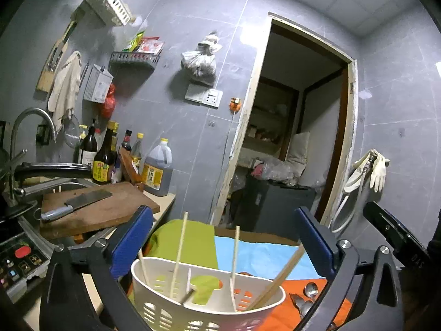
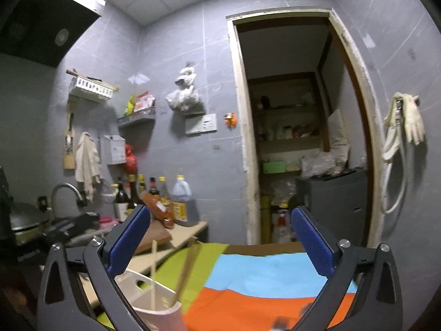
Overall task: Organize utensils
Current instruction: 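Move both tools back down to the fork and spoons on the cloth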
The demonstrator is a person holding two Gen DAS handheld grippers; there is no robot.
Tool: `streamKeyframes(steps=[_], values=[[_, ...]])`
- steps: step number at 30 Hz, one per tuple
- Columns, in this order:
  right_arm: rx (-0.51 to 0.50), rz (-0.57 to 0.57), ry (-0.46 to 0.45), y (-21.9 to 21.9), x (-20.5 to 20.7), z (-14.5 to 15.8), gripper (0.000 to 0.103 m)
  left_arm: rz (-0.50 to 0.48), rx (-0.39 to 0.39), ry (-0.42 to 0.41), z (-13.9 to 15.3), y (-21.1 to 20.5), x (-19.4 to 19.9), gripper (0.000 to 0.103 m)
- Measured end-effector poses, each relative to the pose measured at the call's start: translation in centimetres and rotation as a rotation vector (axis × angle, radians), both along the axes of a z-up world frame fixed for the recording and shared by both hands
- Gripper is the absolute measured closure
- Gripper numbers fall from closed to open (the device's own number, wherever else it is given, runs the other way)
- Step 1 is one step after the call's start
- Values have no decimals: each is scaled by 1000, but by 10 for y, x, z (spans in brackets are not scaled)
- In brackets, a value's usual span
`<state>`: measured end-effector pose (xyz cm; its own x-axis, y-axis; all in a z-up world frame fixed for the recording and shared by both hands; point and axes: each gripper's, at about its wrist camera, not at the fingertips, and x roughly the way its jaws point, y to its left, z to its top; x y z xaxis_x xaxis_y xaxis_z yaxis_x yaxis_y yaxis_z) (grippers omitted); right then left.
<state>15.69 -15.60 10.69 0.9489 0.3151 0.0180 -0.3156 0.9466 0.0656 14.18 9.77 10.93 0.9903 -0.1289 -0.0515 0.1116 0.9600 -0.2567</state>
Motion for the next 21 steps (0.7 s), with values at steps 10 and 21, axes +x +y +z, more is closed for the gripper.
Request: streamKeyframes(steps=[10, 21], values=[[-57, -87, 79, -47, -25, -8, 0, -99, 40, 52, -16, -53, -12, 2], [-101, -175, 206, -91, -32, -39, 0, -199, 151, 148, -47, -108, -10, 2]])
